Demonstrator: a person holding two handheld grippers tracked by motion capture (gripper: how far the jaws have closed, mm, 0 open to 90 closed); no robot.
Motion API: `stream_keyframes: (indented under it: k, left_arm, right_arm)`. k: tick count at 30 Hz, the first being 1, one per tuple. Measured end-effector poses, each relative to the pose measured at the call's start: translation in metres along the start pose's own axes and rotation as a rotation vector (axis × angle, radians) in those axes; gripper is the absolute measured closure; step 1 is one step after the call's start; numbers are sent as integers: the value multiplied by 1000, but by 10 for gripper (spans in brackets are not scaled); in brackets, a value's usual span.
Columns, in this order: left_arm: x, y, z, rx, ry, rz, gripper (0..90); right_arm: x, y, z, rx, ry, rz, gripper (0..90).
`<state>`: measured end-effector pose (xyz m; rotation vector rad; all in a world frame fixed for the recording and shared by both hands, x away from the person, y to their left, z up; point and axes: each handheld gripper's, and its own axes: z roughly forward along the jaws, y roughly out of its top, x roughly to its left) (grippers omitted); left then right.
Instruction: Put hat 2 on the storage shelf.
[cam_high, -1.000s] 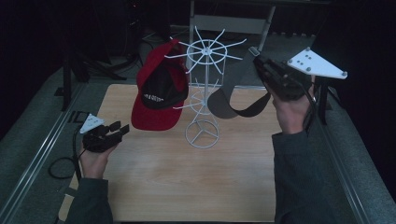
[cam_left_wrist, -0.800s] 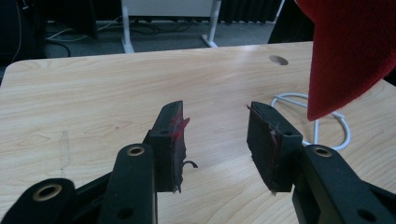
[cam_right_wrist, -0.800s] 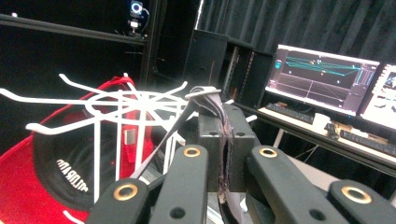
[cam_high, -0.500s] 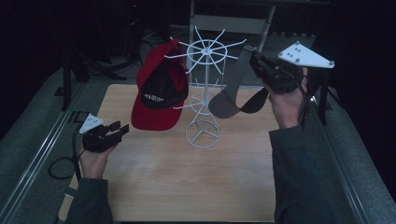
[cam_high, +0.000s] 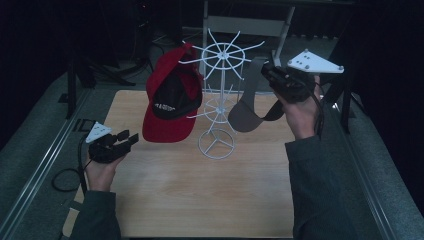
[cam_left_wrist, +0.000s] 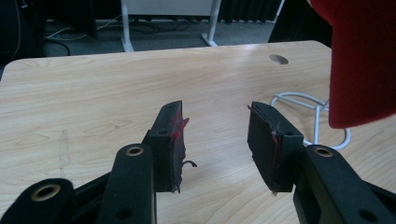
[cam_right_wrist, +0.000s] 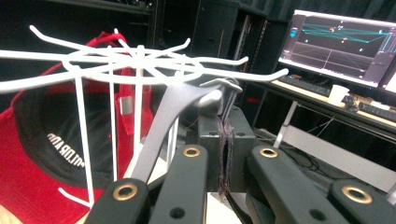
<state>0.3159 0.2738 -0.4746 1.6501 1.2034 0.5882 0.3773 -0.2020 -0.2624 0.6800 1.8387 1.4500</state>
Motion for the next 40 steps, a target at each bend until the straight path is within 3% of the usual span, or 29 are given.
stream_keyframes:
  k: [4, 10, 18, 27, 40]
  left_arm:
    - [0, 0, 0, 3, 0, 1, 564]
    - [0, 0, 0, 2, 0, -1, 564]
    - [0, 0, 0, 1, 1, -2, 562]
    - [0, 0, 0, 4, 1, 0, 556]
    - [0, 0, 0, 1, 2, -3, 552]
  right_arm:
    - [1, -5, 3, 15, 35, 18, 878]
    - [-1, -12, 2, 2, 73, 93, 849]
    - [-5, -19, -4, 10, 31, 114, 714]
    - [-14, -23, -20, -21, 4, 138, 547]
    - [-21, -30, -31, -28, -36, 154, 512]
